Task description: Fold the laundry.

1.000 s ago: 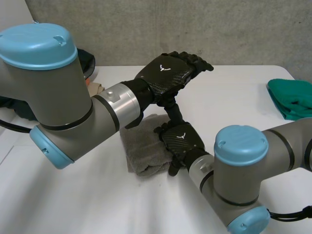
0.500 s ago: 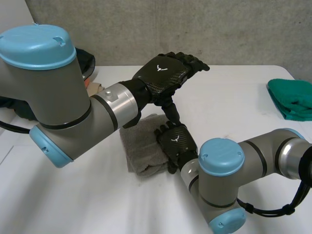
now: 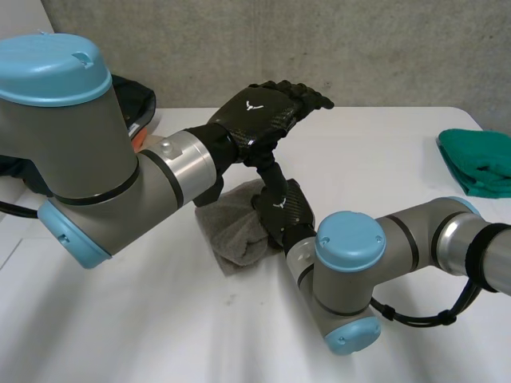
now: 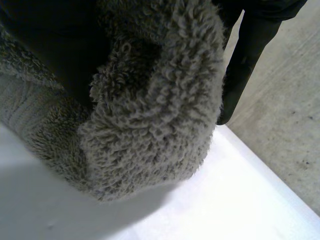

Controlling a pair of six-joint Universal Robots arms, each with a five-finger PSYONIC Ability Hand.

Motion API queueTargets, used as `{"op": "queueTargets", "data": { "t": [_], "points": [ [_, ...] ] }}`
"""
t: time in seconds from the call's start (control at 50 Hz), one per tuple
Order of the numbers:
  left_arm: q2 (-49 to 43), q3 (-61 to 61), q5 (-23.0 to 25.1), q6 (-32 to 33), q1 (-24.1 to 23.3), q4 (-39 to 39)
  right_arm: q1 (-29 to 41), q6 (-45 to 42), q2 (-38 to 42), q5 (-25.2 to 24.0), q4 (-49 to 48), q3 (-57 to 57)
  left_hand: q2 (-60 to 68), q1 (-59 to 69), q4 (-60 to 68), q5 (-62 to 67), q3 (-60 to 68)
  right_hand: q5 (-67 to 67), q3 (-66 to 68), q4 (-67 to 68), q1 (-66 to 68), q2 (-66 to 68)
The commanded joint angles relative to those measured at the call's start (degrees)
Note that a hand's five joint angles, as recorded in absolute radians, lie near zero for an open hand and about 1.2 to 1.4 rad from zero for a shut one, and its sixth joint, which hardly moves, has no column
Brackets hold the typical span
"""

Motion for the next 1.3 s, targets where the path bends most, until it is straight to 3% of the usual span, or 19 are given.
{"op": "queueTargets", "data": {
  "t": [0.02,0.16,0.34,0.5,0.62,0.84,0.98,1.12,1.3],
  "points": [
    [0.3,0.3,0.0,0.0,0.0,0.0,-1.1,0.5,-0.8,0.0,-0.3,-2.3,-1.8,-0.6,0.2,-2.6,-0.4,16.8,14.2,12.2,19.4,13.9],
    [3.4,0.9,-0.2,-0.5,0.4,0.1,-8.3,4.0,-5.4,0.4,-2.3,-10.0,-1.8,-0.6,0.2,-2.6,-0.4,16.8,14.2,12.2,19.4,13.9],
    [6.5,2.8,-0.5,-3.8,0.9,0.1,-20.8,7.2,-4.4,0.5,-2.8,-25.7,-1.8,-0.6,0.2,-2.6,-0.4,16.8,14.2,12.2,19.4,13.9],
    [7.5,3.0,-0.5,-5.2,1.1,0.0,-33.9,10.8,4.2,-1.5,-1.7,-40.4,-1.8,-0.6,0.2,-2.6,-0.4,16.8,14.2,12.2,19.4,13.9],
    [7.1,2.2,-0.2,-5.0,0.9,0.2,-42.6,12.9,13.7,-9.1,0.2,-47.9,-1.8,-0.6,0.2,-2.6,-0.4,16.8,14.2,12.2,19.4,13.9],
    [3.6,2.1,-0.5,-4.7,0.8,0.2,-53.8,18.2,28.0,-24.3,-4.8,-50.0,-1.8,-0.6,0.2,-2.6,-0.4,16.8,14.2,12.2,19.4,13.9],
    [2.7,2.0,-0.5,-4.4,0.5,0.0,-58.1,18.3,30.2,-26.4,-6.9,-47.5,-1.8,-0.6,0.2,-2.6,-0.4,16.8,14.2,12.2,19.4,13.9],
    [3.0,2.0,-0.5,-4.3,-0.2,0.0,-60.0,18.4,27.1,-31.2,-9.0,-41.2,-1.8,-0.6,0.2,-2.6,-0.4,16.8,14.2,12.2,19.4,13.9],
    [3.0,1.3,-0.5,-4.3,-0.7,0.0,-61.5,17.6,25.3,-32.7,-14.8,-35.3,-1.8,-0.6,0.2,-2.6,-0.4,16.8,14.2,12.2,19.4,13.9]
  ]
}}
